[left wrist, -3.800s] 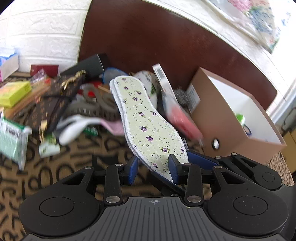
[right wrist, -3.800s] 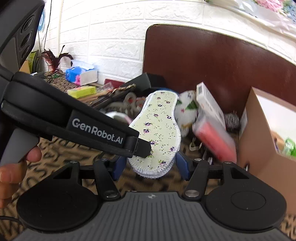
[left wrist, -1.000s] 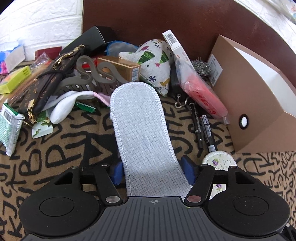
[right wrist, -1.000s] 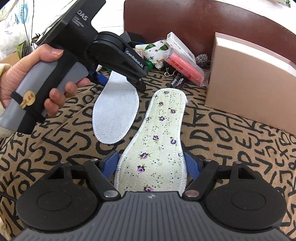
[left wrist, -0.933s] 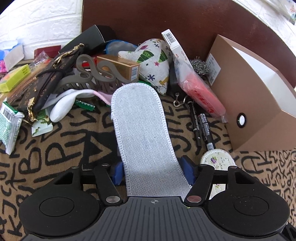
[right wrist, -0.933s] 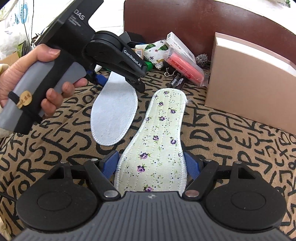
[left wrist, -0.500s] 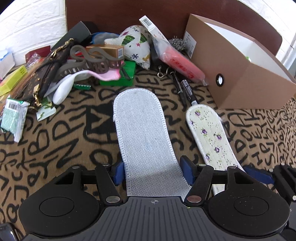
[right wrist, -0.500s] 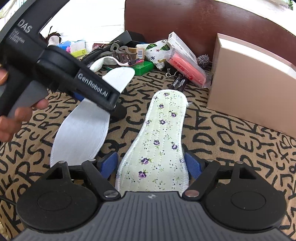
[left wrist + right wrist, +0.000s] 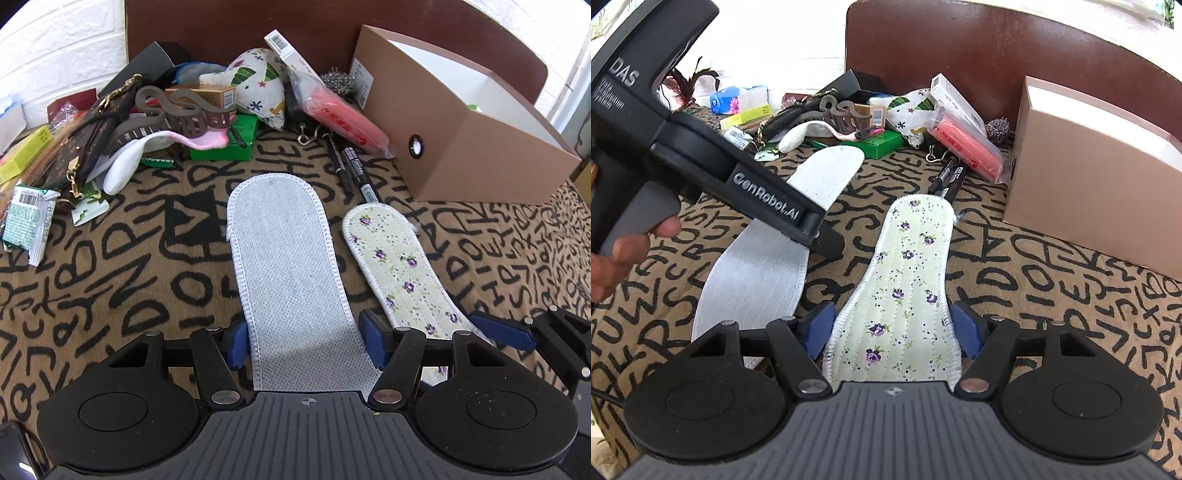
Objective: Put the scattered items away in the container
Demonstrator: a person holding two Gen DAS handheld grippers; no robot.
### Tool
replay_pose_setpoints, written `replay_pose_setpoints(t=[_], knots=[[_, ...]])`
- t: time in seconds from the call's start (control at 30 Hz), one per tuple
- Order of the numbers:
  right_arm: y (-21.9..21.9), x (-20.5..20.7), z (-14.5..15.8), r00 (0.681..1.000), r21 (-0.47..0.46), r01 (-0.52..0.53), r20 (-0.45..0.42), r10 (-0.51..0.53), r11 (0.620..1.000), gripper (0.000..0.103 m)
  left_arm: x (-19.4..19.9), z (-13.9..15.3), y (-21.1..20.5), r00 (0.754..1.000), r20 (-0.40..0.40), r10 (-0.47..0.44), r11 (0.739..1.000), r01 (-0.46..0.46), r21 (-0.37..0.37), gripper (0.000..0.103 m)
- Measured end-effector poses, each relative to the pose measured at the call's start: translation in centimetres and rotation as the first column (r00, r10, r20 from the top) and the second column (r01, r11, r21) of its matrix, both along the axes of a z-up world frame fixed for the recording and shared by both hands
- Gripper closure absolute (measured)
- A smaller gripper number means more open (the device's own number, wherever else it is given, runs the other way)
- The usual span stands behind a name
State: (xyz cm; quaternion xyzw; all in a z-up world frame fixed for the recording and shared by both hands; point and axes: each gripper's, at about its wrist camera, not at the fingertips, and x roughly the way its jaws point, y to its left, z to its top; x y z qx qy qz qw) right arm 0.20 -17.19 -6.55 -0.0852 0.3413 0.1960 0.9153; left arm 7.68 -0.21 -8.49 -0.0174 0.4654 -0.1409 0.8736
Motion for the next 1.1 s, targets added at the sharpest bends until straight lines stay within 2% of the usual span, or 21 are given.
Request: replay_pose_setpoints(t=[0.53, 0.6, 0.8, 0.97, 1.1], knots=[[-1.9, -1.8, 3.2, 0.996, 0.057, 0.015, 0.089, -0.02, 0.998, 0.032, -2.5, 3.9, -1.2, 0.995, 0.086, -0.042, 0.998, 0.045, -0.032, 0.04], [-1.9, -1.9, 3.0, 0.997, 0.037, 0.002, 0.076, -0.005, 0.999, 0.031, -2.7, 4.0, -1.3, 0.995, 0.091, -0.045, 0.998, 0.048, -0.03, 0.04], [-1.5, -0.8, 0.3, 0.999, -0.034, -0.015, -0.033, 0.014, 0.999, 0.026, -2.7, 3.6, -1.1, 0.996, 0.076, -0.041, 0.999, 0.043, -0.028, 0.04], [-1.1, 0.6, -0.4, 0.998, -0.025, -0.015, -0.057, 0.014, 1.0, 0.026, -2.4, 3.3, -0.9, 0.997, 0.064, -0.038, 0.999, 0.04, -0.035, 0.04], [-0.6, 1.6, -0.6, 0.998, -0.038, -0.022, -0.064, 0.02, 0.999, 0.022, -2.1, 3.0, -0.8, 0.998, 0.057, -0.036, 0.999, 0.038, -0.034, 0.04]])
